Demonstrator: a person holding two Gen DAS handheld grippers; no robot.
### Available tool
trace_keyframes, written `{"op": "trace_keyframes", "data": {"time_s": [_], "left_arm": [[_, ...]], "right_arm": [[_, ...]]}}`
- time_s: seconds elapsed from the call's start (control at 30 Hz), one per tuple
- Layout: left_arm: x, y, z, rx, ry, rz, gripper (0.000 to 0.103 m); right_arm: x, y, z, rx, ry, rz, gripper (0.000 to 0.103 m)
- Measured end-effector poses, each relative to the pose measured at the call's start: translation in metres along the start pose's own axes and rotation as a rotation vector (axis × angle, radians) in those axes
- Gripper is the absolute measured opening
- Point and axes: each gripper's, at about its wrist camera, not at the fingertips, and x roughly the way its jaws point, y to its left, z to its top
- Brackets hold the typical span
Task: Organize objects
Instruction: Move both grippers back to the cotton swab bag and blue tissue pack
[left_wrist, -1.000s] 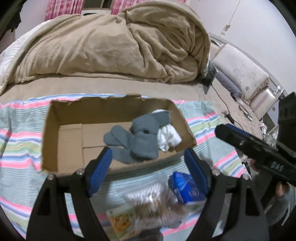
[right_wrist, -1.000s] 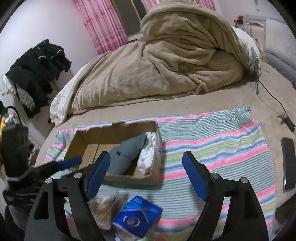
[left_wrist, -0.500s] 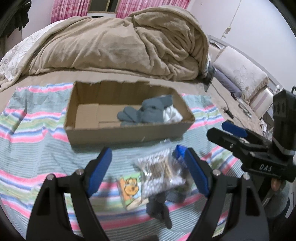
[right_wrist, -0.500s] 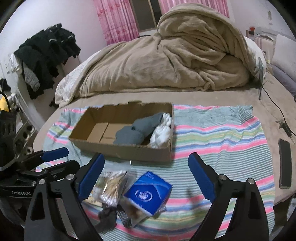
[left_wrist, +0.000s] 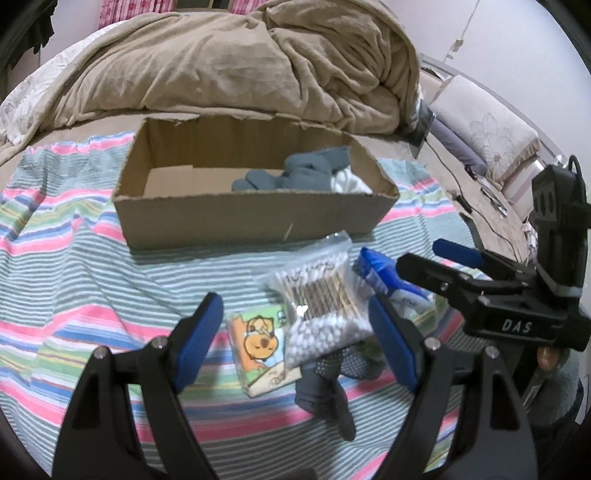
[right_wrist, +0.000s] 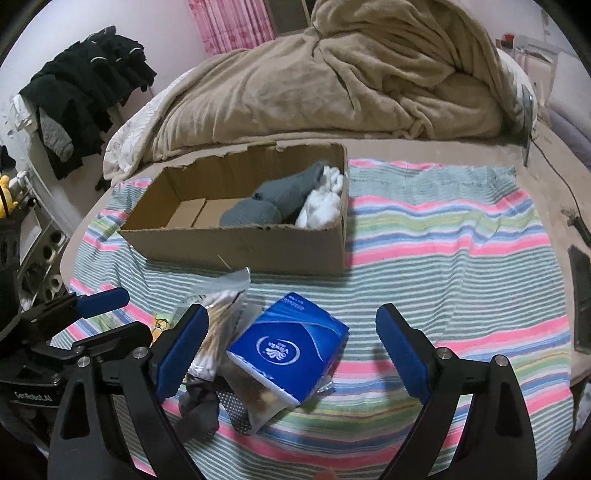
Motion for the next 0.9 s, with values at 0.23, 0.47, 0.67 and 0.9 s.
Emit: {"op": "trace_keyframes", "data": {"time_s": [0.23, 0.47, 0.67, 0.9], "left_arm": [[0.014, -0.003, -0.005, 0.019, 0.020, -0.006, 0.082], [0.026, -0.003, -0.002, 0.022, 0.028, 0.002, 0.082], [0.036, -0.002, 0.000, 0.004, 0.037, 0.009, 0.082], [0.047, -0.005, 0.002, 0.016, 0.060, 0.015, 0.082]], "right_arm": [[0.008, -0.005, -0.004, 0.018, 0.035, 0.033, 0.094], [0.022, -0.008, -0.006, 0.031, 0.077, 0.043, 0.094], [0.031, -0.015, -0.007, 0.056, 0.119, 0.068, 0.093], [0.033, -0.017, -0.007, 0.054, 0.145, 0.092, 0.074]]}}
